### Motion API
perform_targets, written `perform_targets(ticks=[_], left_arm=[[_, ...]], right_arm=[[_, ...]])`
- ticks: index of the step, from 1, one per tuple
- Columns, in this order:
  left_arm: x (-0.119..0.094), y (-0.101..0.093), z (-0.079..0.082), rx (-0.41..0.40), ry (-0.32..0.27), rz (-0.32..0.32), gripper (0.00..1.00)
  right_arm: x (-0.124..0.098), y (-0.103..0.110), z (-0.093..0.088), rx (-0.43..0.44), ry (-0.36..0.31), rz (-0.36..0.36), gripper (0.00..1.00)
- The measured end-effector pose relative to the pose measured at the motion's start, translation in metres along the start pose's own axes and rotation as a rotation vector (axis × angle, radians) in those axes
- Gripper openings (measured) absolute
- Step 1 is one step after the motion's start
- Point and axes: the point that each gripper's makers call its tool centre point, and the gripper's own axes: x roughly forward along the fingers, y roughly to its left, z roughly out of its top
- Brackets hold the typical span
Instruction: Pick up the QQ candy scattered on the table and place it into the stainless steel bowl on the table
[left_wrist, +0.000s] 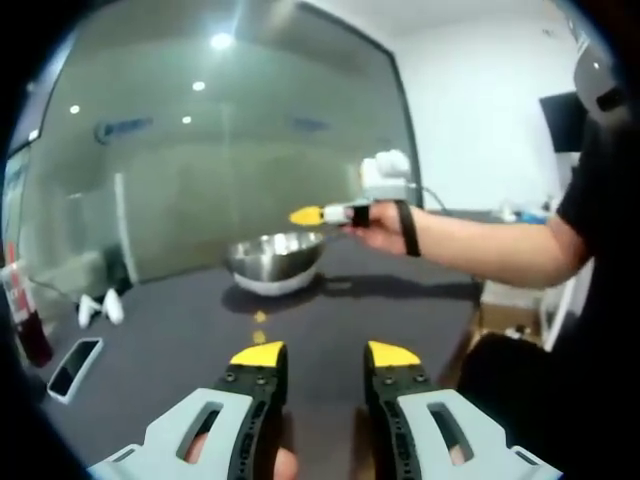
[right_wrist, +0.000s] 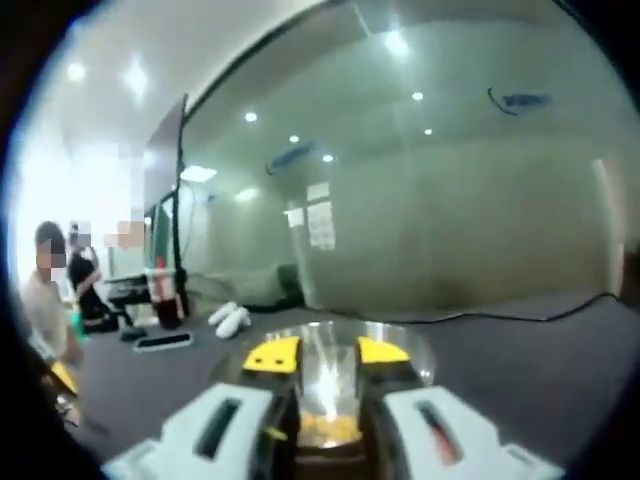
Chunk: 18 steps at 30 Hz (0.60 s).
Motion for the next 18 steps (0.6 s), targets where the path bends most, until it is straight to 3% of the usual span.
perform_targets(ticks=[8,18], left_arm=[[0.002,-0.004,0.002,-0.001,-0.005,-0.009,0.32],[0.003,-0.004,-0.001,-0.001,0.004,-0.004,0.32]], right_arm=[[-0.013,0.006,0.014,-0.025,-0.023,0.022,0.17],[-0.046,0.041,-0.002,-0.118,0.019,0.201,0.17]])
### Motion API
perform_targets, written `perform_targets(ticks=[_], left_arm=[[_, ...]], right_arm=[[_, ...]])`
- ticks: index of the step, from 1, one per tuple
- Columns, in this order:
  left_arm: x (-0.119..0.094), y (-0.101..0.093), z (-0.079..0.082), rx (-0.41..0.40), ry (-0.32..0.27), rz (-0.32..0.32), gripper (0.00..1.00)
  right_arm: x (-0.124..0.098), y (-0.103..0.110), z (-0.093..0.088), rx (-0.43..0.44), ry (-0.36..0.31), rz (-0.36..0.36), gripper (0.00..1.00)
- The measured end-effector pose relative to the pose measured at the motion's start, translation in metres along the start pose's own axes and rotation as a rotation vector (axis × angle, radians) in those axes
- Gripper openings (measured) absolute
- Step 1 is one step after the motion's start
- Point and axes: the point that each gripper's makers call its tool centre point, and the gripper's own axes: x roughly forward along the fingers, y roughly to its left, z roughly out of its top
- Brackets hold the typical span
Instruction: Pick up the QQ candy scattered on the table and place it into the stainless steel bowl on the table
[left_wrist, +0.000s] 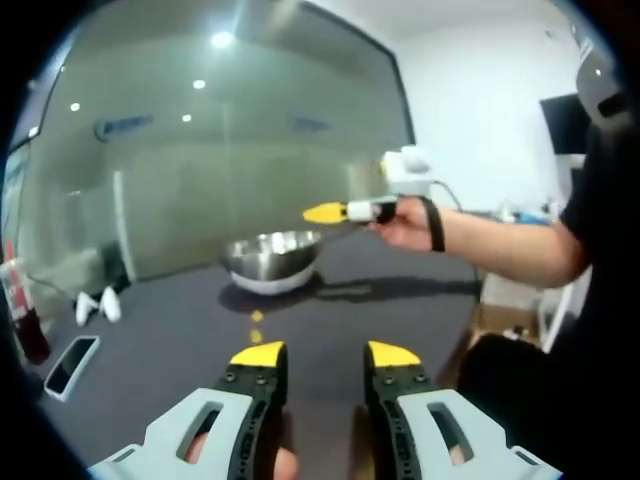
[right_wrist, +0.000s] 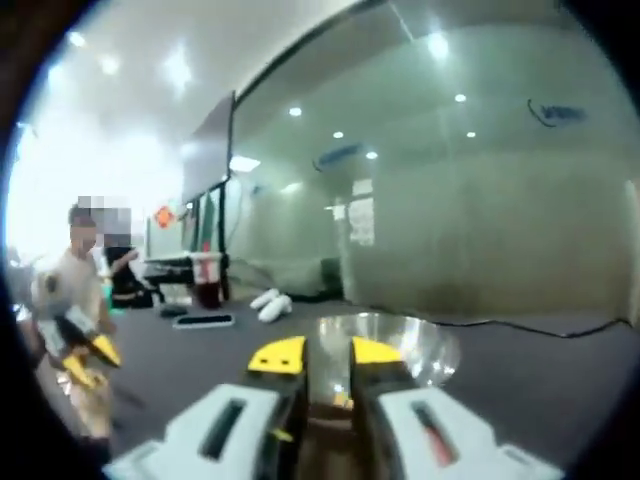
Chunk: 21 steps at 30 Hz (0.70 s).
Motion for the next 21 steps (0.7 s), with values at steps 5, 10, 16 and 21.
perform_targets(ticks=[5,10,16,21], left_arm=[[-0.001,0.002,0.004,0.006,-0.017,0.018,0.32],[0.0,0.003,0.005,0.005,-0.017,0.016,0.32],[0.003,-0.001,0.0,0.003,-0.001,0.007,0.32],[0.006,-0.005,0.002,0.012,-0.001,0.003,0.32]], right_arm=[[-0.017,0.01,-0.018,-0.005,0.032,0.057,0.17],[-0.031,0.028,-0.042,-0.059,0.102,0.129,0.17],[-0.038,0.042,-0.062,-0.103,0.164,0.174,0.17],[-0.033,0.053,-0.07,-0.105,0.191,0.184,0.17]])
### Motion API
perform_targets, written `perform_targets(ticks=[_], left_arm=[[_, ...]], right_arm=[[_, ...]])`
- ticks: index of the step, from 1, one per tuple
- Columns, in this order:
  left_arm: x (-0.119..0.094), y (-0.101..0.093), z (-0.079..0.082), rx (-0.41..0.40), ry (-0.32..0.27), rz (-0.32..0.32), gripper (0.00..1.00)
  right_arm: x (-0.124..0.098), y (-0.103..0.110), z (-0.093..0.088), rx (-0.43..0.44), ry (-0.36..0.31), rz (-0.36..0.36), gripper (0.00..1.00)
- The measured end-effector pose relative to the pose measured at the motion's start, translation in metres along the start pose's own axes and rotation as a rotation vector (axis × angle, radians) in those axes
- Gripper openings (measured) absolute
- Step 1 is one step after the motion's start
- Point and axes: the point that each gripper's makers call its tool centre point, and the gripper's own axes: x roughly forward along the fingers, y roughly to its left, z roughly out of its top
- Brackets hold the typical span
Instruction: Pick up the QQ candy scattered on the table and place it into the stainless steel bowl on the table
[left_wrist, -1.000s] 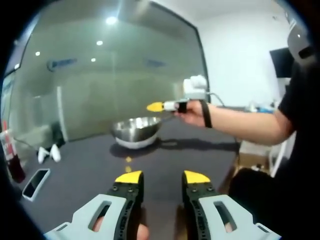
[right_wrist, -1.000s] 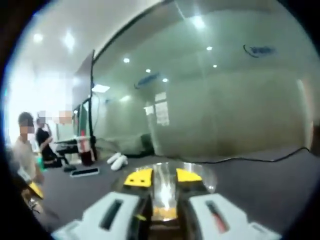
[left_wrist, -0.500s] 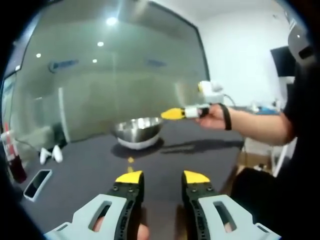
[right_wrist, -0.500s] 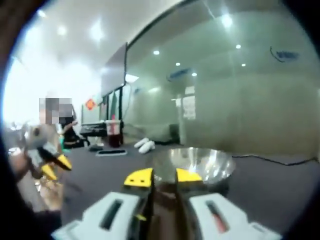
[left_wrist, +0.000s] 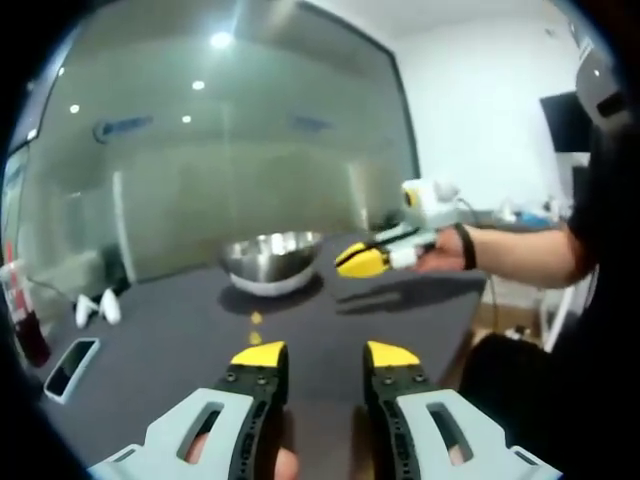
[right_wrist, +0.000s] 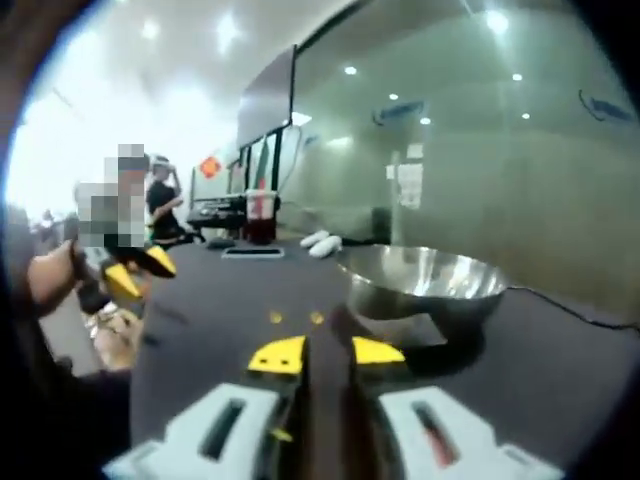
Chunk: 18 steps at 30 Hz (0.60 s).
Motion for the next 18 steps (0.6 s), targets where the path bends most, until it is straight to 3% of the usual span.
perform_targets(ticks=[9,18], left_arm=[[-0.004,0.003,-0.002,0.001,0.008,0.01,0.32],[-0.006,0.005,-0.005,0.0,0.015,0.014,0.32]], right_arm=[[0.033,0.021,-0.015,-0.06,0.073,0.023,0.17],[0.075,0.015,-0.018,-0.065,0.114,0.009,0.17]])
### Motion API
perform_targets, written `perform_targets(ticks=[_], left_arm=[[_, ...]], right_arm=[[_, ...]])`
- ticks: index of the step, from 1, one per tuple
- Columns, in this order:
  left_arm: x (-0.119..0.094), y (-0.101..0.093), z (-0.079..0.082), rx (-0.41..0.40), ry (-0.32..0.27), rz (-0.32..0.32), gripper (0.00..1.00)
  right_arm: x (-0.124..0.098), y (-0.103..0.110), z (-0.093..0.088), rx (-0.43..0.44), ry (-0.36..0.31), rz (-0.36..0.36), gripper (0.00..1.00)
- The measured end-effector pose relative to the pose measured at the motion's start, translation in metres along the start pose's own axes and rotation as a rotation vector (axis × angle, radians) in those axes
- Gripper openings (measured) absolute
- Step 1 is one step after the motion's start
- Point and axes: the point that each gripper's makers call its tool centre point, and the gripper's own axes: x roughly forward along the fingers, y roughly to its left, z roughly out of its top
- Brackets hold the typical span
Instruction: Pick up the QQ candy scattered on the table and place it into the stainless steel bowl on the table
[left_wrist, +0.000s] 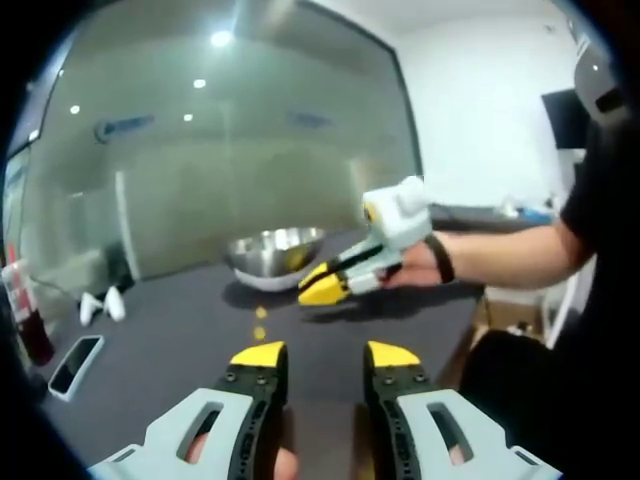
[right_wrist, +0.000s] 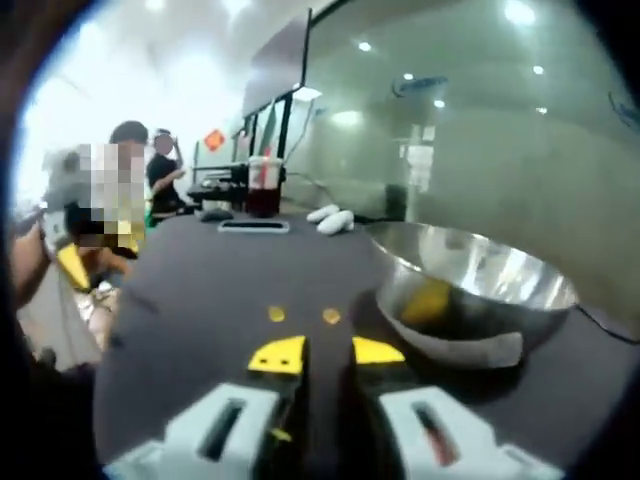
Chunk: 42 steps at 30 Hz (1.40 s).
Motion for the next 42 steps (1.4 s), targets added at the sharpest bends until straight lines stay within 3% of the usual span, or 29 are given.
perform_targets(ticks=[10,12,24,42], left_arm=[[-0.001,0.001,0.005,0.009,-0.001,-0.002,0.32],[-0.002,0.002,0.004,0.008,0.001,0.003,0.32],[-0.002,0.002,0.004,0.009,0.004,0.004,0.32],[-0.009,0.005,-0.001,0.001,0.01,0.018,0.32]], right_arm=[[0.033,0.008,0.0,0.009,0.031,-0.019,0.15],[0.037,0.006,0.0,-0.023,0.04,-0.033,0.15],[0.057,0.005,-0.003,-0.002,0.074,-0.089,0.14],[0.062,0.006,-0.001,0.004,0.058,-0.093,0.09]])
